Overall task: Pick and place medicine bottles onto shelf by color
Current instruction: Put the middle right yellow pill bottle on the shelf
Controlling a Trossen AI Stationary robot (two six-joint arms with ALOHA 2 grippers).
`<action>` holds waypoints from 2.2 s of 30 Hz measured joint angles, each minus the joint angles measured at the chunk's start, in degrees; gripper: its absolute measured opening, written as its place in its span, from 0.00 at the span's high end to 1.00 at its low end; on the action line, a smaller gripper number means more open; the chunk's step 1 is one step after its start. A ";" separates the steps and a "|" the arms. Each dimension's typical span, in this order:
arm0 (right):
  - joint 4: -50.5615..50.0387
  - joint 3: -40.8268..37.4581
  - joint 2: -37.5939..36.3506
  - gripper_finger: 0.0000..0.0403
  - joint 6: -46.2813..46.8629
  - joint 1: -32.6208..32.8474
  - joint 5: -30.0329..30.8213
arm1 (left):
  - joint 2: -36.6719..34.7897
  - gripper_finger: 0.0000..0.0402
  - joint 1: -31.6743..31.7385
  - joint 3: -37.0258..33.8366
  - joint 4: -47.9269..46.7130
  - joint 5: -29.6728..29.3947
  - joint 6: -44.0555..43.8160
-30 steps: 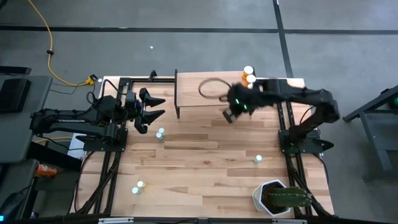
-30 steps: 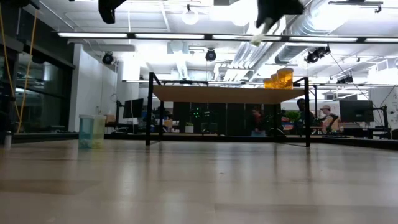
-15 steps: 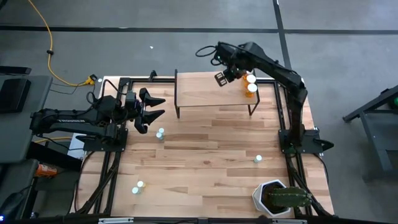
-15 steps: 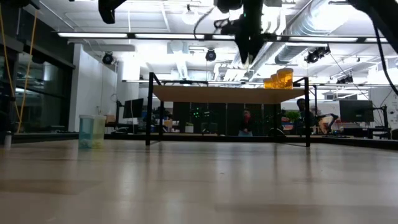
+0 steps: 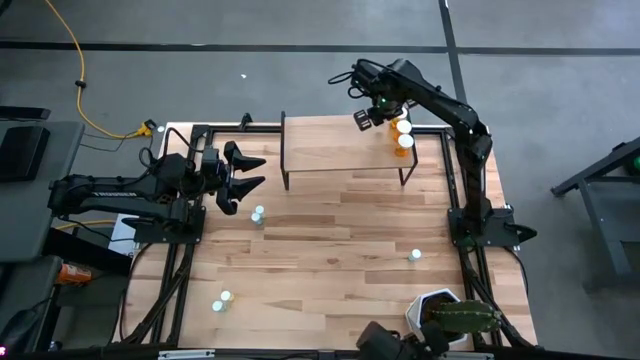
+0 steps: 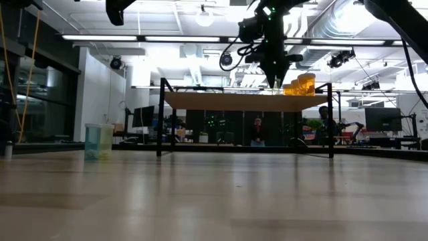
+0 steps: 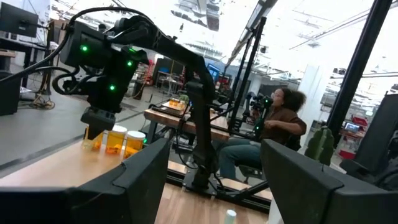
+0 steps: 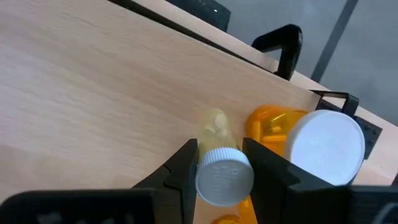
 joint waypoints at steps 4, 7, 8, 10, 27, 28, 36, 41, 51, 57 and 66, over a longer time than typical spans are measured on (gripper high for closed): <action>0.73 0.00 0.00 0.75 1.62 -0.66 -3.46 | 0.01 0.40 -0.01 0.00 0.00 0.00 0.00; 0.93 0.00 0.00 0.75 2.61 -1.18 -3.18 | 0.00 0.40 0.00 0.01 0.00 0.00 0.02; 0.93 0.00 0.00 0.75 3.16 -1.40 -3.18 | 0.02 0.40 0.00 0.00 0.00 0.00 0.02; 0.93 0.00 0.00 0.75 5.14 -1.84 -3.10 | 0.01 0.40 -0.01 0.00 0.00 0.00 0.02; 0.68 -0.04 0.95 0.75 10.65 -2.78 -4.77 | 0.01 0.40 -0.02 0.00 -0.02 0.00 0.00; 0.67 -0.04 1.05 0.75 10.72 -2.82 -4.90 | 0.01 0.40 -0.02 0.00 -0.01 0.00 0.00; 1.16 -0.04 1.60 0.74 10.65 -3.18 -6.71 | 0.02 0.40 -0.02 0.00 0.00 0.24 0.00; 1.54 -0.04 1.60 0.65 10.58 -3.15 -5.16 | 0.02 0.40 0.00 0.00 -0.02 0.24 0.01; 2.29 -0.04 1.62 0.53 10.58 -3.18 -5.13 | 0.02 0.40 -0.01 0.00 -0.02 0.24 0.02; 2.82 -0.04 1.62 0.53 9.86 -3.18 -5.61 | 0.02 0.40 -0.02 0.00 -0.02 0.24 0.02; 2.33 -0.04 1.26 0.53 9.03 -3.18 -5.63 | 0.02 0.40 -0.01 0.00 -0.02 0.24 0.02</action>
